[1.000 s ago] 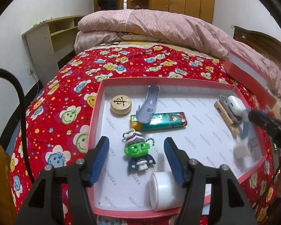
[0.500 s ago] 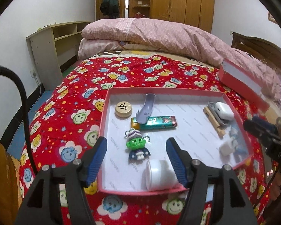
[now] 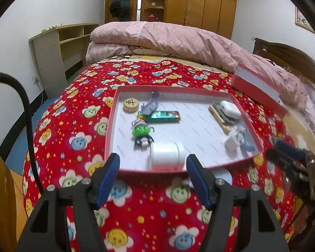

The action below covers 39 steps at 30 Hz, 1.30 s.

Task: Organize rigid objects
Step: 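Grasp the small red toy with left tool while right tool moves to the blue tape dispenser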

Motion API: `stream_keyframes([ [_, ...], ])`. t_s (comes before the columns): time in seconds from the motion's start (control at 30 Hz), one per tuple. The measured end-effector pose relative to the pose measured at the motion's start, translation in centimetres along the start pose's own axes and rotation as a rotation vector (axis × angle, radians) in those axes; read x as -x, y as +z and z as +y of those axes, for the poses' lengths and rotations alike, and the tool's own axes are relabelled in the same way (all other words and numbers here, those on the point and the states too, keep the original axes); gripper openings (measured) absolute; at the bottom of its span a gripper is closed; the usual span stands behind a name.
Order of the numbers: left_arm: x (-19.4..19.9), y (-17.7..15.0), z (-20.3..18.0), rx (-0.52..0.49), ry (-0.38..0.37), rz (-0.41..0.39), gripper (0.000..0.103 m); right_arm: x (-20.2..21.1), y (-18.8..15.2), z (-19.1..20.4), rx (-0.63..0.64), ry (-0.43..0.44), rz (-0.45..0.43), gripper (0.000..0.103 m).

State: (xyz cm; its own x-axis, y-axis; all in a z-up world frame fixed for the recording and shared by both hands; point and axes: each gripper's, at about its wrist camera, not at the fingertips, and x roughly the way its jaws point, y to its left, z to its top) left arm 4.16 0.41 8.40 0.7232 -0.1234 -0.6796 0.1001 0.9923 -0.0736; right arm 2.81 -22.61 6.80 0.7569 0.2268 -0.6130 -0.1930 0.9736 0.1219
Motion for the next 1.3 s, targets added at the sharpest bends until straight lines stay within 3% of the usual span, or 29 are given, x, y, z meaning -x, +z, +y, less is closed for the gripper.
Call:
stream_keyframes([
  [0.53,1.4,-6.2,-4.4,-0.087,-0.074,0.087,0.069,1.7,-8.8,-0.1,0.064,-0.105,0.124,0.056],
  [0.8,0.4,-7.6,-7.8,-0.145,-0.114,0.118,0.069,1.6,-10.9,-1.2,0.015,-0.088,0.171,0.056],
  [0.87,0.1,-7.9,-8.2,-0.157,-0.112,0.124,0.065,1.7,-11.2,-1.3,0.015,-0.085,0.161,0.056],
  [0.97,-0.6,-8.3,-8.9,-0.17,-0.104,0.142,0.047,1.7,-11.4,-1.2,0.016,-0.076,0.151,0.06],
  [1.13,-1.5,-8.6,-9.3,-0.17,-0.089,0.156,0.037,1.8,-11.6,-1.1,0.018,-0.067,0.136,0.062],
  [1.23,-1.4,-8.7,-9.5,-0.183,-0.087,0.144,0.023,1.8,-11.7,-1.2,0.015,-0.06,0.13,0.063],
  [1.3,-1.4,-8.6,-9.4,-0.18,-0.094,0.145,0.022,1.8,-11.7,-1.2,0.016,-0.057,0.127,0.065],
])
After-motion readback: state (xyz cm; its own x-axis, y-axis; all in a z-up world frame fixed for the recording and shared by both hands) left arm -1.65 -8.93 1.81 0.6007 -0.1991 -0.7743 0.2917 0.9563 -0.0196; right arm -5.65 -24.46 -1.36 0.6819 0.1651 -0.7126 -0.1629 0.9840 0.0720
